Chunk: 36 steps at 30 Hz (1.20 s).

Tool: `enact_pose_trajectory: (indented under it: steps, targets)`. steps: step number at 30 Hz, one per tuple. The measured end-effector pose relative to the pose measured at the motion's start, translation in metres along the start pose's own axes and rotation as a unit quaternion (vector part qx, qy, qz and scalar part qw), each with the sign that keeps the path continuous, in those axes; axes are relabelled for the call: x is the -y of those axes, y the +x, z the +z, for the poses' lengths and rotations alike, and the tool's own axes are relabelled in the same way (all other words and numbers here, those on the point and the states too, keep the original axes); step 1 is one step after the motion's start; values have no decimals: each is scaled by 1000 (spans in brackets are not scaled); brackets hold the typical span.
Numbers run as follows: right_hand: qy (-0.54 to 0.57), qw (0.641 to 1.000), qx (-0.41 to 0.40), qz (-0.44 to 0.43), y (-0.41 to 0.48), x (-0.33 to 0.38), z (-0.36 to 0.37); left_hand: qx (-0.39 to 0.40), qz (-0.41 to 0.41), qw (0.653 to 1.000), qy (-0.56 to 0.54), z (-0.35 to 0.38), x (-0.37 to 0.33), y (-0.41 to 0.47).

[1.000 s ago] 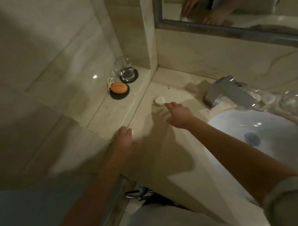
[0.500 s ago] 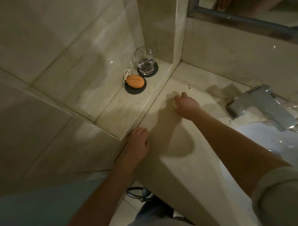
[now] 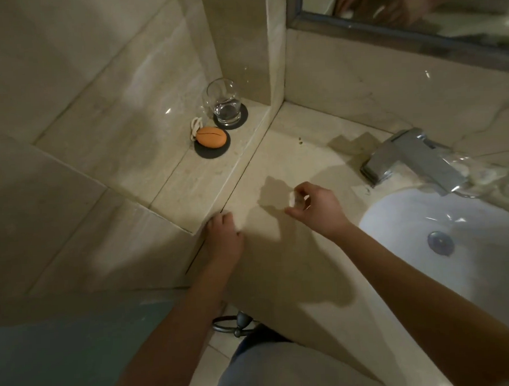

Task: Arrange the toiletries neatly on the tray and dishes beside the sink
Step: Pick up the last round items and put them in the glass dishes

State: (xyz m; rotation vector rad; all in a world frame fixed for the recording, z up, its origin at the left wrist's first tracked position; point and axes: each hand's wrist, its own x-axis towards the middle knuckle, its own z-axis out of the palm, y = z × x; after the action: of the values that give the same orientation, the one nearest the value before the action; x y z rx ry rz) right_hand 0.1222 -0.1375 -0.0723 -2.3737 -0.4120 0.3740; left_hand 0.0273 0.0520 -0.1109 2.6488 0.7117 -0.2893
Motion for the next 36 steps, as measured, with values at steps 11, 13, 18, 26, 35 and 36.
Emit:
enact_pose_trajectory:
  steps: [11,13,18,26,35,36]
  targets:
    - [111,990,-75,34,-72,-30,-33,-17,113,984,-138,-4,-61,-33]
    - [124,987,-91,47,-85,-39,-48,-12,141,978,-155,-3,-83,-41]
    - [164,970,-148,104,-119,-69,-88,15,220,959,-177,5,-145,-61]
    - [187,934,-239,190,-174,-133,-157,66,331,927,-161,23,-261,-95]
    - [83,912,-296,273,-177,-210,-231,89,418,899,-98,39,-371,-103]
    - [77,912,-289,280,-171,-218,-237,91,421,898,-87,42,-382,-99]
